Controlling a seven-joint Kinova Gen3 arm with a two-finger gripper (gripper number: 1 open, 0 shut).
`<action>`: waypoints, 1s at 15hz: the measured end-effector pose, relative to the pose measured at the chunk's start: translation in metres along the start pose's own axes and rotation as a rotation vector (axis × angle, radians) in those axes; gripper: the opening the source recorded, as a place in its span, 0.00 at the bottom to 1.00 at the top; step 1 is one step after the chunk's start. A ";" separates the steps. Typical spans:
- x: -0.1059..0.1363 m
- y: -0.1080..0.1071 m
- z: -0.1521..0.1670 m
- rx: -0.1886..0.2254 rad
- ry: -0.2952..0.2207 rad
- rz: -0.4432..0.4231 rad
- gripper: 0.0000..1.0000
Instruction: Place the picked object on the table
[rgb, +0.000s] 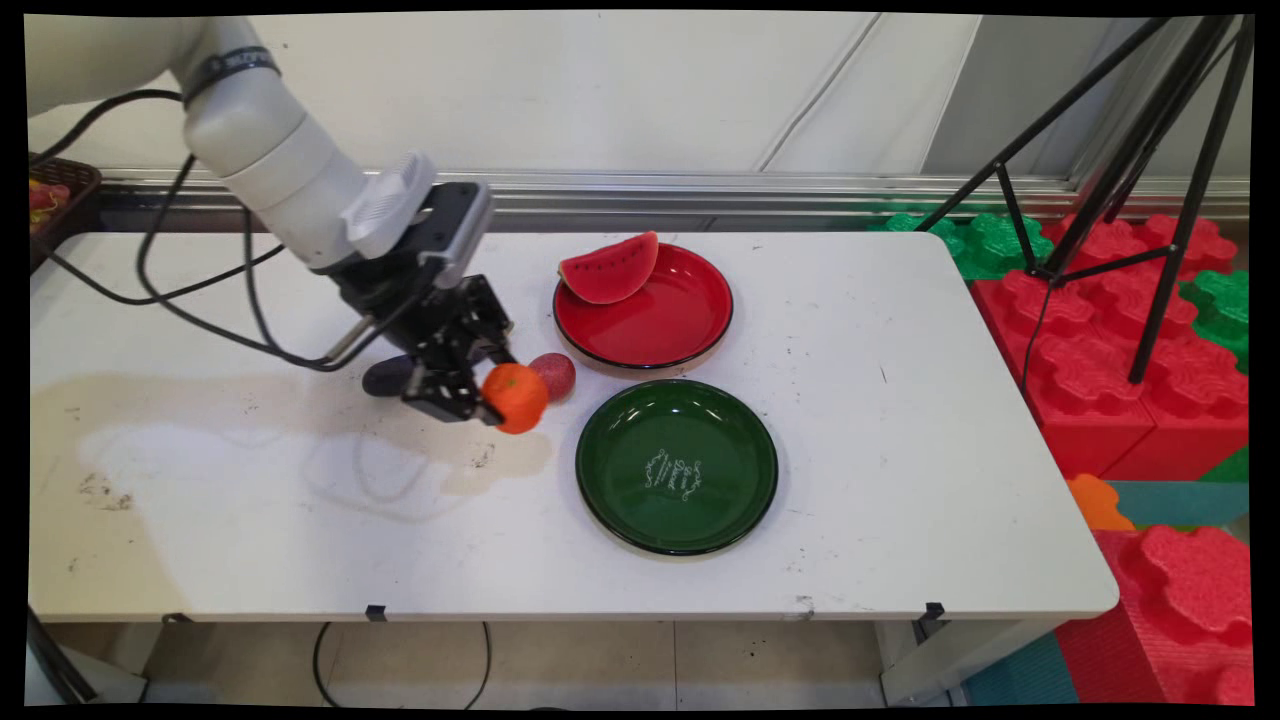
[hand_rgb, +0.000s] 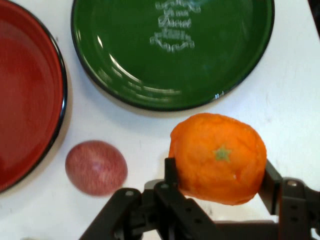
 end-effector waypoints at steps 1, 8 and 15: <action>-0.007 0.000 0.000 -0.002 -0.016 0.010 0.00; -0.042 -0.009 0.018 -0.028 -0.109 0.062 0.00; -0.077 -0.025 0.048 -0.058 -0.195 0.072 0.00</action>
